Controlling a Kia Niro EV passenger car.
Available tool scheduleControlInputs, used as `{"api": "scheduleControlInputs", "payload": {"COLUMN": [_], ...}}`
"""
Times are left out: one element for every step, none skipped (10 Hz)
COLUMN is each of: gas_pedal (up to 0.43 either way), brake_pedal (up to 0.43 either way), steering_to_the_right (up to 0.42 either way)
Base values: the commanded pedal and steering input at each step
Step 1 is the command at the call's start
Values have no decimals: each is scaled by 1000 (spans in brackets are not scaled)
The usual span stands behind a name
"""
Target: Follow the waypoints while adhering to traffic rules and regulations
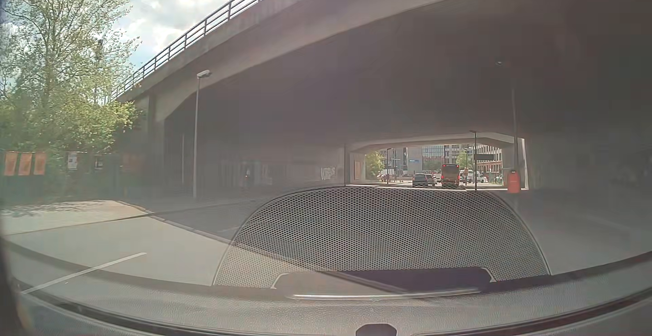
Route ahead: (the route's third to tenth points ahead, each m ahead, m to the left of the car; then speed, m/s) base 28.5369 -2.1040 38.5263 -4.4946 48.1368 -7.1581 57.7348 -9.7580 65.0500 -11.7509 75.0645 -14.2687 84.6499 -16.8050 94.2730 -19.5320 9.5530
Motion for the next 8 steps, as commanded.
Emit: {"api": "scheduleControlInputs", "payload": {"gas_pedal": [169,169,169,169,169,169,157,157], "brake_pedal": [18,18,18,18,18,18,18,18], "steering_to_the_right": [61,57,52,49,45,44,43,40]}}
